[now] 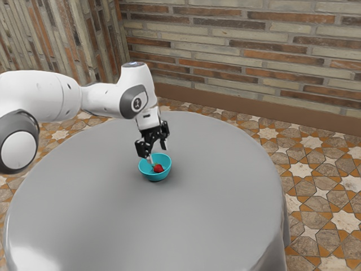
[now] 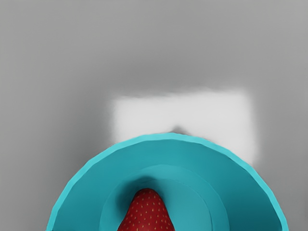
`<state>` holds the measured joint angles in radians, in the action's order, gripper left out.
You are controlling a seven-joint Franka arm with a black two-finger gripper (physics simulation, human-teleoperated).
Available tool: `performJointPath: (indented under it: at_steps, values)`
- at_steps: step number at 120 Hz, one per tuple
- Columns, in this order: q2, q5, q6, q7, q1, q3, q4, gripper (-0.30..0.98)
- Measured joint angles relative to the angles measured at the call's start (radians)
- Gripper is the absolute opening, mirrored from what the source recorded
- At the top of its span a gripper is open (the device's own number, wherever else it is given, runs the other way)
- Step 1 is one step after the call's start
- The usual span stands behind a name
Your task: Take strawberry from the bowl
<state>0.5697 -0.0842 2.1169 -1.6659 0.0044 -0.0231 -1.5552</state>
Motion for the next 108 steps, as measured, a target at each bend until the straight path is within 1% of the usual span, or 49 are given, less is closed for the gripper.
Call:
performJointPath:
  at_steps: [15,34,108]
  values:
    - [-0.012,-0.013,0.0,-0.006,0.004,0.015,-0.033,0.52]
    - [-0.011,-0.018,0.002,-0.011,0.002,0.021,-0.043,0.49]
    - [0.041,-0.018,0.042,-0.016,-0.001,0.022,-0.023,0.47]
